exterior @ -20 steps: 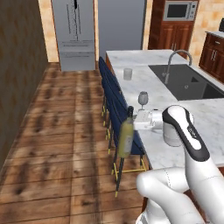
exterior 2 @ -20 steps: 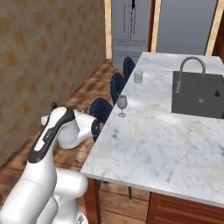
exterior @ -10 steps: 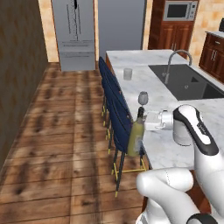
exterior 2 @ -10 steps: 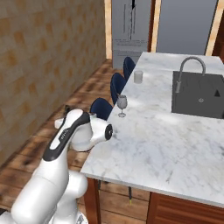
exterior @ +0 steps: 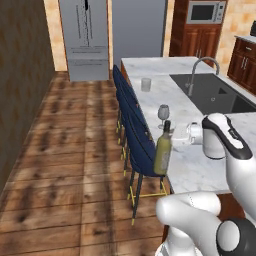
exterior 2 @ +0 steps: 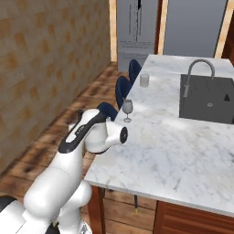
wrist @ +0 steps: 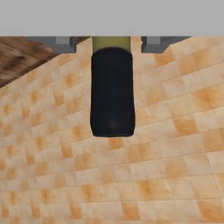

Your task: There is a wine glass and glass cup on the dining counter. Place the wine bottle next to the wine glass and the juice bottle next to the glass cup.

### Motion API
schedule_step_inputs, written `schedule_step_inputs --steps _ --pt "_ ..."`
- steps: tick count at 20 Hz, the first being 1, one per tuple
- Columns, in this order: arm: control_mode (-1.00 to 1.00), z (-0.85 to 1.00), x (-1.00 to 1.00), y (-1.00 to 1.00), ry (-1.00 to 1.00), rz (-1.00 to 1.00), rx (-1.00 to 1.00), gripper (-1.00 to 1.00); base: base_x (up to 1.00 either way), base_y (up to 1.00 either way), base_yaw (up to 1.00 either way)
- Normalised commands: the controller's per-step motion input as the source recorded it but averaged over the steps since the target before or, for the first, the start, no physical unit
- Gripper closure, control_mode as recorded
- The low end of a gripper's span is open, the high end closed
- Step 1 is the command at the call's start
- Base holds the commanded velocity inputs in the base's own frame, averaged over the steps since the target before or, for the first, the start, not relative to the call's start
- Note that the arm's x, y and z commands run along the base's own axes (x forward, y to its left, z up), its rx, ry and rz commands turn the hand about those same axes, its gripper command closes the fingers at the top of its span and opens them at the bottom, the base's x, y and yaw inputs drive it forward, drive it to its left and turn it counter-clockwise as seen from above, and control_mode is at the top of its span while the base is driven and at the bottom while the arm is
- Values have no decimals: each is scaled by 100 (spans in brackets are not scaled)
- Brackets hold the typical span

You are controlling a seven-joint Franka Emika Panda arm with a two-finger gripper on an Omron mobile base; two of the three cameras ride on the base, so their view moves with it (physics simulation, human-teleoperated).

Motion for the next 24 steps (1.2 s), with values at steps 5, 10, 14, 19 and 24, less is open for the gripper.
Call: schedule_step_inputs --steps 5,10,14,19,24 --pt "-100 -1 35 -34 -3 4 -14 100 0 0 0" --pt "-100 -4 26 -27 -18 5 -13 100 0 0 0" --pt "-100 -11 22 -17 -29 1 -14 100 0 0 0" --pt "-100 -11 33 -15 -14 0 -2 100 0 0 0" --pt "-100 -6 47 -18 0 0 0 100 0 0 0"
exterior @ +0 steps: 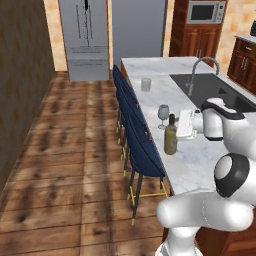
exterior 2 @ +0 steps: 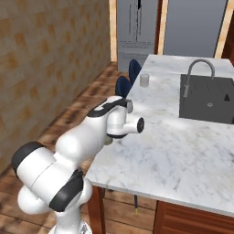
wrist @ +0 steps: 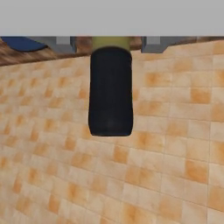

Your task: There is a wine glass and glass cup on the dining counter. Place the wine bottle next to the wine glass and the juice bottle next to the glass cup.

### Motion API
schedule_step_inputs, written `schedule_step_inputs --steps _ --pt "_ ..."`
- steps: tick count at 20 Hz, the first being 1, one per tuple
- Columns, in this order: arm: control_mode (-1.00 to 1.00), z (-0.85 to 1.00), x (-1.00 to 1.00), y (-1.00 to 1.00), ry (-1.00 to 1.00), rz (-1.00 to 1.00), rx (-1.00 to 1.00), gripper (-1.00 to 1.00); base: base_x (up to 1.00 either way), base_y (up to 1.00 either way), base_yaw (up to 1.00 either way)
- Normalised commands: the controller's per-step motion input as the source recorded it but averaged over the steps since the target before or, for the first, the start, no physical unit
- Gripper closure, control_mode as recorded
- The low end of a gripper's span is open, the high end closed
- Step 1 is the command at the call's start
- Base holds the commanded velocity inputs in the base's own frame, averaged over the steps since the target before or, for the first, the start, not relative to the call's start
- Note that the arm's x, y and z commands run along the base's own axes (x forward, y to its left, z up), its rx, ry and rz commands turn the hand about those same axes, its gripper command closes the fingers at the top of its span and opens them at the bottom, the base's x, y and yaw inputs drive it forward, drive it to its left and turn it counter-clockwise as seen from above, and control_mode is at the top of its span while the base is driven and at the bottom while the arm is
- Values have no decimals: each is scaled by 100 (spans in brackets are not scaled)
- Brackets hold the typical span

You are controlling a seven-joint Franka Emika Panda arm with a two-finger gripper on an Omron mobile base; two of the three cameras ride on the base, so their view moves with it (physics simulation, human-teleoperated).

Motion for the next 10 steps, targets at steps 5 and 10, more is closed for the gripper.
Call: schedule_step_inputs --steps 5,10 --pt "-100 -4 50 -26 2 0 0 100 0 0 0" --pt "-100 -3 43 -28 9 0 0 100 0 0 0"
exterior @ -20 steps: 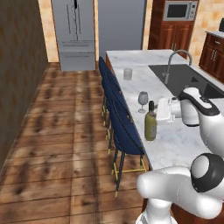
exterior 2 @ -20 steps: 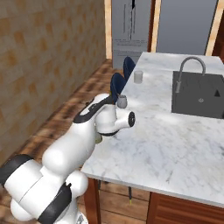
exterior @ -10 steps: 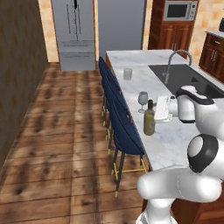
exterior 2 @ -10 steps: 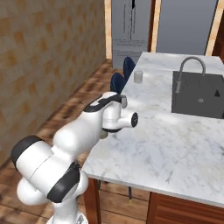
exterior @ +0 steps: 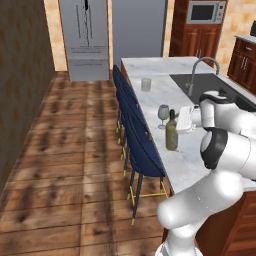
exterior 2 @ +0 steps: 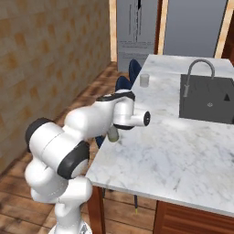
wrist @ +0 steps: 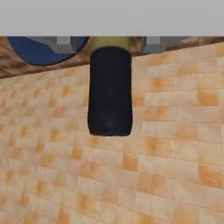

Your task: There is a wine glass and glass cup on the dining counter. Place the wine bottle next to the wine glass and the juice bottle next to the glass cup.

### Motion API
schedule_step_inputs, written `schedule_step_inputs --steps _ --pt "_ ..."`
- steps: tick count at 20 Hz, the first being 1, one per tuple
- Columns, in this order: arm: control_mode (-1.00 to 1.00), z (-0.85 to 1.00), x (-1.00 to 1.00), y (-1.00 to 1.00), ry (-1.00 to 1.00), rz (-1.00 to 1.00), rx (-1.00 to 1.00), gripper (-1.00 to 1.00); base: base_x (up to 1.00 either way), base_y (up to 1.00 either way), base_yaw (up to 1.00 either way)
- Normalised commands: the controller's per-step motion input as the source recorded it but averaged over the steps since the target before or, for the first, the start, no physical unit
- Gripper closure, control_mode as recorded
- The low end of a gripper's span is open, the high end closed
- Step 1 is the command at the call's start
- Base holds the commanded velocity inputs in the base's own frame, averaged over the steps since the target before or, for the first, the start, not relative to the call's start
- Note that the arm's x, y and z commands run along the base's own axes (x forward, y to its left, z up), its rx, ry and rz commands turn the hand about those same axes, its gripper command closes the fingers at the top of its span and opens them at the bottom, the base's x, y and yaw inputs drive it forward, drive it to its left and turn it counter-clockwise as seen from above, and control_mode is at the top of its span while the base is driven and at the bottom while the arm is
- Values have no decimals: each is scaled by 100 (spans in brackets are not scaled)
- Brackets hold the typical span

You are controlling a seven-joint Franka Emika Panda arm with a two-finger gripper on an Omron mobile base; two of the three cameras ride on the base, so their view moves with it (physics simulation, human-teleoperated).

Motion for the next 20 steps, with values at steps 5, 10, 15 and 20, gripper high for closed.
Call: schedule_step_inputs --steps 5,10,15,20 --pt "-100 -5 34 -29 2 0 7 100 0 0 0" --pt "-100 -5 45 -13 2 0 18 100 0 0 0" --pt "-100 -5 44 -15 2 0 16 100 0 0 0" --pt "-100 -7 42 -11 2 0 5 100 0 0 0"
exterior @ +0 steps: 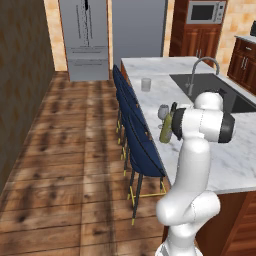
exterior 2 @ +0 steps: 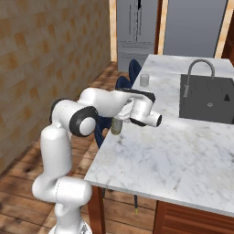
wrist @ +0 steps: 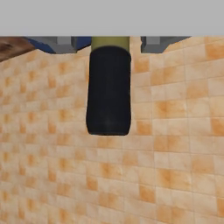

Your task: There is a wine glass and glass cup on the dining counter. Place the wine bottle next to the wine glass and the juice bottle next to the glass cup.

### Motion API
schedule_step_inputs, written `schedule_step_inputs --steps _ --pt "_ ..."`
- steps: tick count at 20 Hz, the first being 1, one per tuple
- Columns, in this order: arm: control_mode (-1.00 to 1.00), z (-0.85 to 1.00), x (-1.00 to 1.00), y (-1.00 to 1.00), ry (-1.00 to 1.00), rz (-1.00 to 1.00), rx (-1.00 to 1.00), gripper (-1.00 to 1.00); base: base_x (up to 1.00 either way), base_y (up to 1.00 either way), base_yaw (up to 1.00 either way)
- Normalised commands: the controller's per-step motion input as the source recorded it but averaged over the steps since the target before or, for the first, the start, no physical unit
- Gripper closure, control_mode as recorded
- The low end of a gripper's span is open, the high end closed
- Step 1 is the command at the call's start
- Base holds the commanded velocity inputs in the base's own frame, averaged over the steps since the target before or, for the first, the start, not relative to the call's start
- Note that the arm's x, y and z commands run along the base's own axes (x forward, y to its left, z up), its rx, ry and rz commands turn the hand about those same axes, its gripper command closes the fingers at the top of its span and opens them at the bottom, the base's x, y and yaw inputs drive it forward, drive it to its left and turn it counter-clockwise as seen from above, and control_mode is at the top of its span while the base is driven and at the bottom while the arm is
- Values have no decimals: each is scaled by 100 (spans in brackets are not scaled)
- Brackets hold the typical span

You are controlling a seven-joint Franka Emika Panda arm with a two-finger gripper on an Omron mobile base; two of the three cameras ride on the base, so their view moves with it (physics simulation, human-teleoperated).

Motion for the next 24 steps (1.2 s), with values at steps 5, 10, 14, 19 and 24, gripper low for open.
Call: schedule_step_inputs --steps 5,10,14,19,24 --pt "-100 -1 38 -10 1 0 0 100 0 0 0" --pt "-100 0 29 -2 0 0 0 100 0 0 0" --pt "-100 -1 27 0 2 0 0 100 0 0 0" --pt "-100 -14 29 3 9 0 -7 100 0 0 0" --pt "-100 -13 34 0 12 0 -8 100 0 0 0"
